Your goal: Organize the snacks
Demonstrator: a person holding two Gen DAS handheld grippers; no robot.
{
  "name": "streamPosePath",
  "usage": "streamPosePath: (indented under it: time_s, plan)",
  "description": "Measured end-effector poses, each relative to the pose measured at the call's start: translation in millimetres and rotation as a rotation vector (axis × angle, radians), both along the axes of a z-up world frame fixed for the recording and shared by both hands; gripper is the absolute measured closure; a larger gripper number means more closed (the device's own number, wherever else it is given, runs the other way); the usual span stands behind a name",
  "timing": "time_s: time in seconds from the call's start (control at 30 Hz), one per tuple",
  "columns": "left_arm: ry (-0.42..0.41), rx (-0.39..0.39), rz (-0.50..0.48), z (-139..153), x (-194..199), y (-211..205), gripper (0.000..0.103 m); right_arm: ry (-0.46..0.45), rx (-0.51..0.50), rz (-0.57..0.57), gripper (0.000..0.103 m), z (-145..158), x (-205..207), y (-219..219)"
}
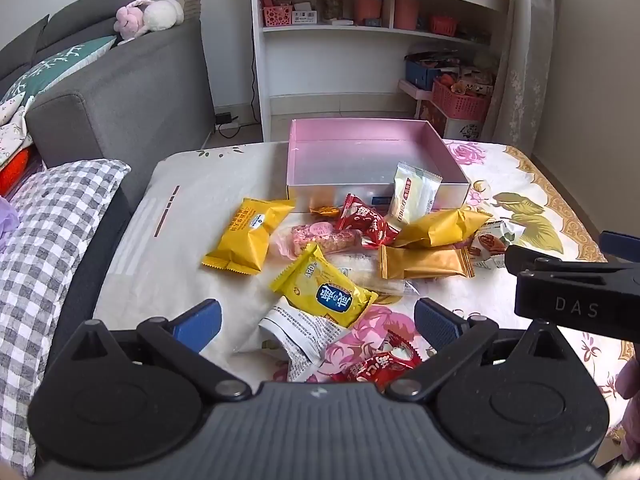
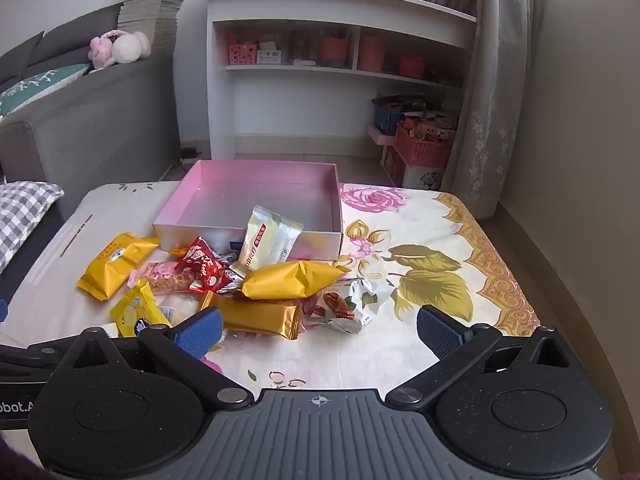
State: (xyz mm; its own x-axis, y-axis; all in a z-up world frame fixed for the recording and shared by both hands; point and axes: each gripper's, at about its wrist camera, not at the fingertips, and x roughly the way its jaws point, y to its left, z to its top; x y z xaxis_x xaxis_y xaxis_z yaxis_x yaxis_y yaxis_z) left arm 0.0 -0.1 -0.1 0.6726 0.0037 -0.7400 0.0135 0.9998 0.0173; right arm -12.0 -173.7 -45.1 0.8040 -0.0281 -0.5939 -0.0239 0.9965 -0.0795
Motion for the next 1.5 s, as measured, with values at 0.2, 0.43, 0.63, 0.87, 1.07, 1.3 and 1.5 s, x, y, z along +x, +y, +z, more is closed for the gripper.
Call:
streamPosePath:
  time_s: [0.2,0.43,0.63,0.87,1.07,1.3,1.5]
  plan:
    - [-0.004,-0.005,0.005,-8.1,-1.5,0.1,0.000,0.004,-0.002,-0.001,0.000,0.0,-0.5,0.1]
    - [-0.001,-0.012,0.008,-4.5,-1.3,2.3,0.000,0.007,-0.003,-0.002,0.000,-1.0,0.1,2.6]
    - [-0.006,-0.010,0.004,-0.3,-1.2,-0.3,0.000,0.002,-0.002,-0.001,0.000,0.0,-0.2,0.8]
    - [-0.015,-0.007,0.001,0.7,-2.0,0.2,0.000,-0.001,-0.006,-0.003,0.000,-0.9,-0.2,-1.3]
    - [-0.014,-0.007,0.001,0.8,-1.4,0.9,0.000,0.000,-0.008,-0.002,0.000,0.4,0.5,0.0]
    - [-0.014,-0.008,0.002,0.8,-1.4,1.1,0.000,0.002,-0.009,0.001,0.000,0.2,0.3,-0.4]
    - [-0.015,-0.005,0.002,0.8,-1.5,1.0,0.000,0.001,-0.013,0.002,0.000,-0.3,0.3,0.5]
